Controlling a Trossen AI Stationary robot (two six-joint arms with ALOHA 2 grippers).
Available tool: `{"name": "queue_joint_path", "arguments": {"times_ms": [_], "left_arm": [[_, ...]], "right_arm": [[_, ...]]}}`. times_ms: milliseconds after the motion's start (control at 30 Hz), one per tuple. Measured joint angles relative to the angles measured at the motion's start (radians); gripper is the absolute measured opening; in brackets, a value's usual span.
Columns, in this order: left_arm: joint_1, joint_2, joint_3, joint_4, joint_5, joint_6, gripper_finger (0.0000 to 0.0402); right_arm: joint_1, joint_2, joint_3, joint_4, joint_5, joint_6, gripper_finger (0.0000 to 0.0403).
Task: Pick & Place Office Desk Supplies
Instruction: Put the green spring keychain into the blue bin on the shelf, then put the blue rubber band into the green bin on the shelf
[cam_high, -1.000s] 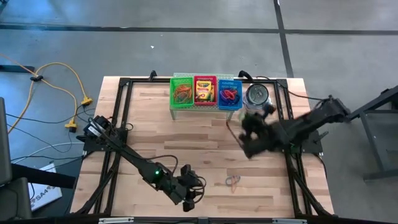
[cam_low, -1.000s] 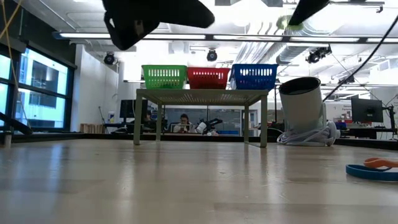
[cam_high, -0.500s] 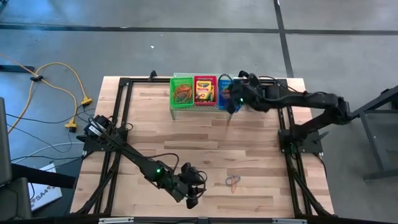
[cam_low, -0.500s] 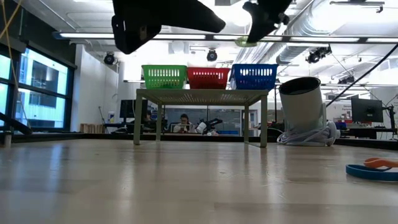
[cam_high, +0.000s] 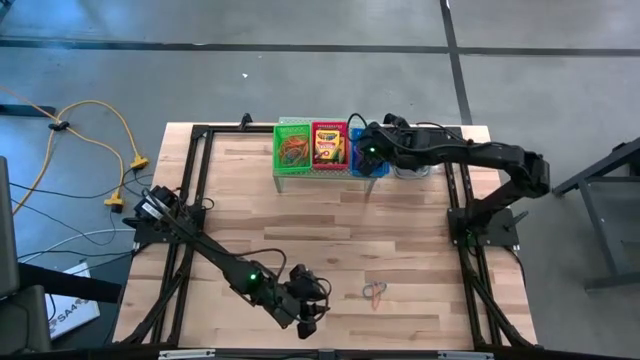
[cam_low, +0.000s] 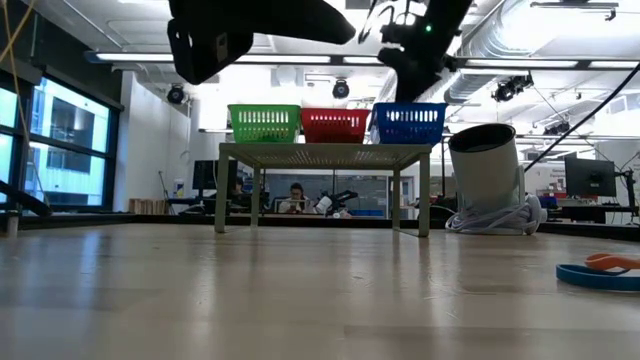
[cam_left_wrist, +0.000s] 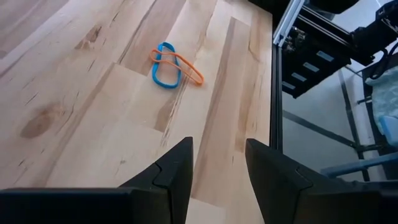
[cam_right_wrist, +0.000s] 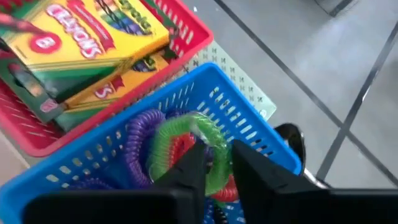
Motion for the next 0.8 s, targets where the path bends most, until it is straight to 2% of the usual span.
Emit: {"name": "queue_joint_path", "arguments": {"times_ms": [100,267,400,633,800], "left_arm": [[-0.003,0.0,0.0,-0.003,0.0,0.0,0.0143],[-0.008,0.0,0.0,-0.005,0.0,0.009,0.0143],[-0.013,0.0,0.0,-0.008,0.0,0.016,0.0143],[-0.013,0.0,0.0,-0.008,0.0,0.054,0.0143],[0.001,0.0,0.0,-0.008,0.0,0.054,0.0143]], "right_arm": [[-0.005,0.02,0.0,-0.008,0.0,0.049,0.0109],[-0.008,0.018,0.0,0.013,0.009,0.042,0.0206],[0.002,-0.004,0.0,0.014,0.006,-0.021,0.0254],[0.098,-0.108,0.0,0.022,0.045,0.01,0.0277],[0.251,-0.217,0.0,0.009,0.017,0.097,0.0275]]}}
